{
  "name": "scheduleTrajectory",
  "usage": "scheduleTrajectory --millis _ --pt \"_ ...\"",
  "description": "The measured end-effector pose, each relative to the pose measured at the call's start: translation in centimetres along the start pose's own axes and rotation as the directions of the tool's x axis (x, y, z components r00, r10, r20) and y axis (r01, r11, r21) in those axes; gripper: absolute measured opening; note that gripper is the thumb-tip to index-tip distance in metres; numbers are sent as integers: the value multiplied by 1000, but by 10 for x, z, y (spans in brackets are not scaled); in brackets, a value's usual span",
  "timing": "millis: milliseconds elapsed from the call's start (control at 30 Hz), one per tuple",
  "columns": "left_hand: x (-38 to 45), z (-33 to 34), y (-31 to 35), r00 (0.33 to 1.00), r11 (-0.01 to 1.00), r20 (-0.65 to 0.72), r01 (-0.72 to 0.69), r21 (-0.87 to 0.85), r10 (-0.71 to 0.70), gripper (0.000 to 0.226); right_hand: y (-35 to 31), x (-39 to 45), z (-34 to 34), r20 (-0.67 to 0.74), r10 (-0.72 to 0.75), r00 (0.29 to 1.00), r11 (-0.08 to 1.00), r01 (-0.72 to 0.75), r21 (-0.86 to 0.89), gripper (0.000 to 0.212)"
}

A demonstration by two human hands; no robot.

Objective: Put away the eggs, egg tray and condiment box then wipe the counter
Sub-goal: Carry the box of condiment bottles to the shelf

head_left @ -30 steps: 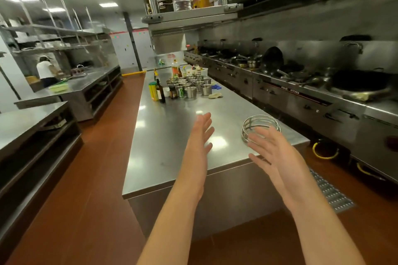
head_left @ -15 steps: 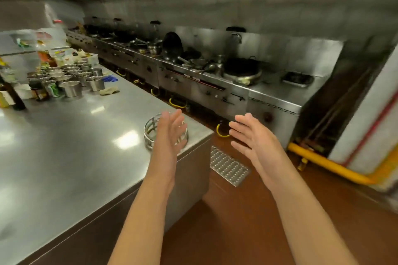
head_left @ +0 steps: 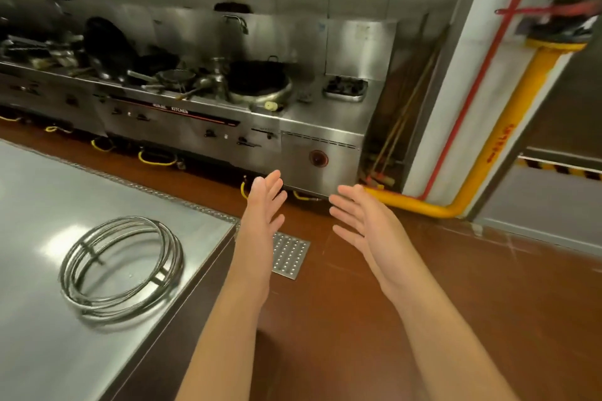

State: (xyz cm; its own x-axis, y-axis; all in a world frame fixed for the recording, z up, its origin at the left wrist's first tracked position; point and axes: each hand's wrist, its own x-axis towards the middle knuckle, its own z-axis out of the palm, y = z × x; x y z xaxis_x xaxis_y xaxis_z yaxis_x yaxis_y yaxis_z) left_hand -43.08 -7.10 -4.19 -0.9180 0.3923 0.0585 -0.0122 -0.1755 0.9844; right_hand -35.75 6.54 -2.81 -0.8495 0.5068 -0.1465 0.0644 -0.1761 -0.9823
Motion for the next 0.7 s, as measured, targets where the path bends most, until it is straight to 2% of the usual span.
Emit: scheduleTrajectory --millis 167,300,433,567,700 --pt "84 14 -25 998 999 -34 48 24 -47 69 7 94 -12 20 43 999 999 -43 12 45" --pt "155 26 -20 993 997 -119 16 76 -7 70 -11 179 -16 102 35 994 998 -41 55 46" --pt "223 38 -7 976 996 -213 -36 77 52 54 -38 257 -12 197 -10 980 992 -14 122 38" --pt "268 40 -2 963 993 -263 -29 115 58 73 -46 313 1 254 15 967 989 -51 138 33" --pt "321 28 -14 950 994 -309 -10 107 43 80 -39 369 11 292 64 954 987 -105 124 37"
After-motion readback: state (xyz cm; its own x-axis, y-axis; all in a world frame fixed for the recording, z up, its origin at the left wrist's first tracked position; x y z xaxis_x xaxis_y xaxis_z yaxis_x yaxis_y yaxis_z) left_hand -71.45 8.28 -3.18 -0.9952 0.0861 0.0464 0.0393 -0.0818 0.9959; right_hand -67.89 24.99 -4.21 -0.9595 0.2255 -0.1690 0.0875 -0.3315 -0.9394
